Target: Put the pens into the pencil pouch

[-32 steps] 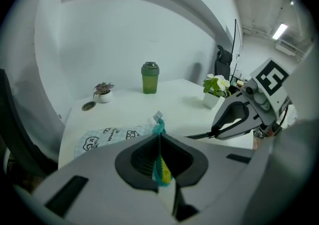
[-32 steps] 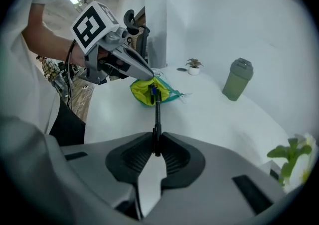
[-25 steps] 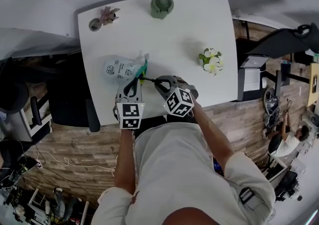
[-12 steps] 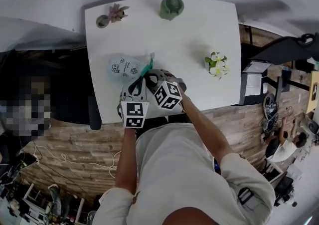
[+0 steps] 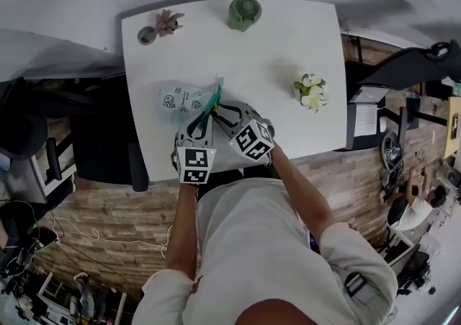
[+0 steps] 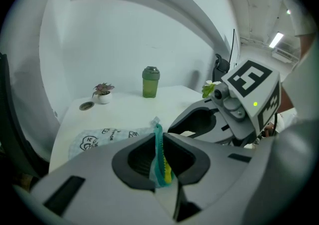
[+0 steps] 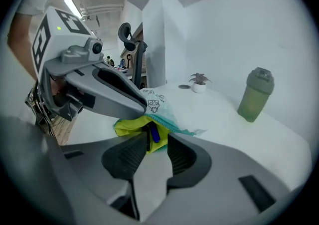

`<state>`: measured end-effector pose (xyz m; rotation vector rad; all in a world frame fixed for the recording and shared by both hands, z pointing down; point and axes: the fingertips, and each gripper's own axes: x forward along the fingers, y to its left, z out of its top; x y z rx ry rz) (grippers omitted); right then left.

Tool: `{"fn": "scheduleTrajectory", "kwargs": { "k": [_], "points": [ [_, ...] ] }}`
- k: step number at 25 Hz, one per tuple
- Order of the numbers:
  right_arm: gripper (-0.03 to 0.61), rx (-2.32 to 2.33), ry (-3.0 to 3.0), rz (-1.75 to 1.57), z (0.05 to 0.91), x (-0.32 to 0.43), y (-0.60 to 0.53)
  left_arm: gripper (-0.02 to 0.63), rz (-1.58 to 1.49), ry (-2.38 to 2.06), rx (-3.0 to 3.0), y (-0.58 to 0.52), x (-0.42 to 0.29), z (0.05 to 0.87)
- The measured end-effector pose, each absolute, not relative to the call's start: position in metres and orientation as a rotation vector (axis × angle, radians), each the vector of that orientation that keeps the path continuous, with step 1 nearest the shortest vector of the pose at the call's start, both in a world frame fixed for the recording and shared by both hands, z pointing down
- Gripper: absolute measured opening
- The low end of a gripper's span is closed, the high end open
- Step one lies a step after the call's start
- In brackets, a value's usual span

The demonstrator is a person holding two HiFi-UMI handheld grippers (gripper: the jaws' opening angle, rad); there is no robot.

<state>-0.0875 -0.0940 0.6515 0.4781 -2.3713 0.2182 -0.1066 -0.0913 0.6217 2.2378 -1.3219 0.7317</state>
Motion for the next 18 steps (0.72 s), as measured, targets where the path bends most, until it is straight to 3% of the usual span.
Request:
{"fn": "scheduleTrajectory", "kwargs": {
  "k": [11, 18],
  "points": [
    [0.186, 0.896, -2.498, 0.158, 0.555, -0.036, -0.114, 0.198, 0.551, -1.382, 2.471, -0.109, -0.098, 0.547],
    [0.204, 1.13, -2.603, 0.043, 0.475, -0.017, -0.119, 0.221, 0.432, -1.419, 2.624, -0.119, -0.09, 0.484]
  ]
}}
